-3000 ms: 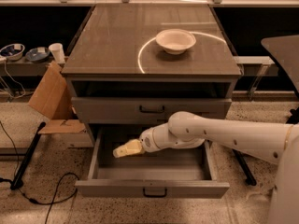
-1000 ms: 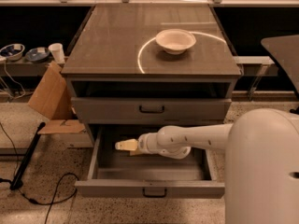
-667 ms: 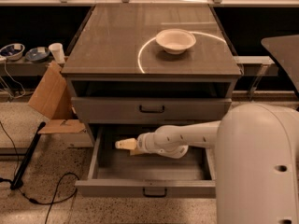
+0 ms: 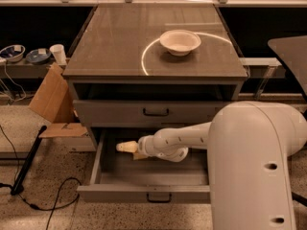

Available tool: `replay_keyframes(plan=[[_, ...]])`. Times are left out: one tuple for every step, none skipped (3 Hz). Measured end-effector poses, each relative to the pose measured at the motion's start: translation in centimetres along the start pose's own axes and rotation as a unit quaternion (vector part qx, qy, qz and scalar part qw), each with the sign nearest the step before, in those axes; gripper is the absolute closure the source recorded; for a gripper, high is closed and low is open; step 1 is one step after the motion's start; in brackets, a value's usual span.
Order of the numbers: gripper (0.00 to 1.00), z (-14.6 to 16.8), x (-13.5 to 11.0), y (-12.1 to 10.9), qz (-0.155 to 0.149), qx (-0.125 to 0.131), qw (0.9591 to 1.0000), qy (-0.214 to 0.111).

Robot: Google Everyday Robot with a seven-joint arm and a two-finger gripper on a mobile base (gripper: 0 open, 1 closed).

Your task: Pick sponge from middle drawer and place on counter

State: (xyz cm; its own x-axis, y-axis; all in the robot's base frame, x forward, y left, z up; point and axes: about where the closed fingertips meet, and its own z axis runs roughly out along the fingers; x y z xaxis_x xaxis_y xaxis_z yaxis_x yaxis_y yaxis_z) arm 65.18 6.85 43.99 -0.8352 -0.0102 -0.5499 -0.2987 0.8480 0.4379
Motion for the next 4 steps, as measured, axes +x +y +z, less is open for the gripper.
replay_keyframes(plan=[[0.18,0.2,-0.3,0.2,0.000,0.003,1.0000,-0.006],[0.50,0.3,-0.5,0.2,0.003,0.008,0.9999,-0.010],[0.73,0.2,-0.5,0.1,0.005,0.009,0.9999,-0.012],[1.00,-2.3,0.3,-0.2,0.014,0.021,0.9991,-0.034]])
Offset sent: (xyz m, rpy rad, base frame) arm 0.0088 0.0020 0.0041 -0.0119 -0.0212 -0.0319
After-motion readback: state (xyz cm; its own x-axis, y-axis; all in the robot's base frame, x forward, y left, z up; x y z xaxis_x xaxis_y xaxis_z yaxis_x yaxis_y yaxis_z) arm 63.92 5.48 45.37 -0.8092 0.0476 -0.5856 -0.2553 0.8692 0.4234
